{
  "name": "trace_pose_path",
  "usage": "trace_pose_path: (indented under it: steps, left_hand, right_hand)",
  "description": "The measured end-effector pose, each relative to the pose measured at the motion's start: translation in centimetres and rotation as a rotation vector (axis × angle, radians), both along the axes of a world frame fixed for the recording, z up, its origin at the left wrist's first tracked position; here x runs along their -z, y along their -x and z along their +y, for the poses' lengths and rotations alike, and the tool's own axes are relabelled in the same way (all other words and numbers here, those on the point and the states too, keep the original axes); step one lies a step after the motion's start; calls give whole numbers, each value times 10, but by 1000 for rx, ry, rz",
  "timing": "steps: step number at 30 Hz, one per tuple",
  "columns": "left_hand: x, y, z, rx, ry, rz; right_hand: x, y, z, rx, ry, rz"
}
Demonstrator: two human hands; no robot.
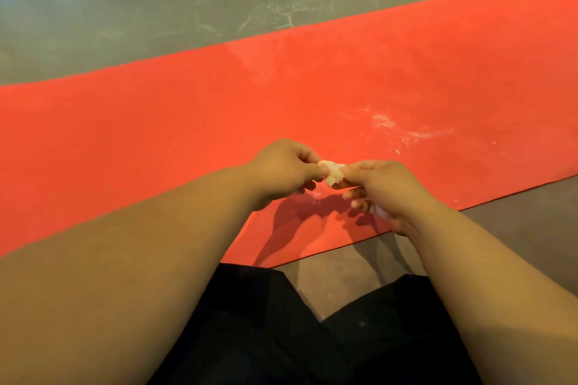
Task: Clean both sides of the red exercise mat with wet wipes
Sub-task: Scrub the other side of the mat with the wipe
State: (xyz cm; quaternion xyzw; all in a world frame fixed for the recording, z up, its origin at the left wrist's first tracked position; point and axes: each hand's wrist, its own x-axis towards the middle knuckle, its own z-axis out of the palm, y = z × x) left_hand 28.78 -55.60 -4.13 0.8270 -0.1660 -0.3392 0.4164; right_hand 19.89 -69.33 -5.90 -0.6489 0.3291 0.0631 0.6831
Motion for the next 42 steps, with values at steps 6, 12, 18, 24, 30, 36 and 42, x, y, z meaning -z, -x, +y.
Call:
trace_pose_path:
  steps: [6, 12, 18, 24, 30, 36, 42]
  left_hand:
    - [28, -21, 9, 89, -371, -471]
    - [52, -11, -6, 545, -445, -747]
    - [52, -4, -10, 860, -426, -772]
    - [59, -40, -15, 578, -567, -911]
    - [55, -27, 11, 898, -345, -857]
    - [65, -41, -25, 494, -543, -882]
    - [57, -18, -18, 747, -617, -937]
  right_hand:
    - [9, -11, -13, -91, 184, 97]
    - [22, -13, -35, -191, 403, 200]
    - [24, -18, -23, -439, 397, 256]
    - [25, -19, -31, -461, 421, 284]
    - [25, -25, -31, -513, 473, 324]
    - [21, -21, -28, -441, 417, 316]
    - [23, -22, -32, -440, 396, 323]
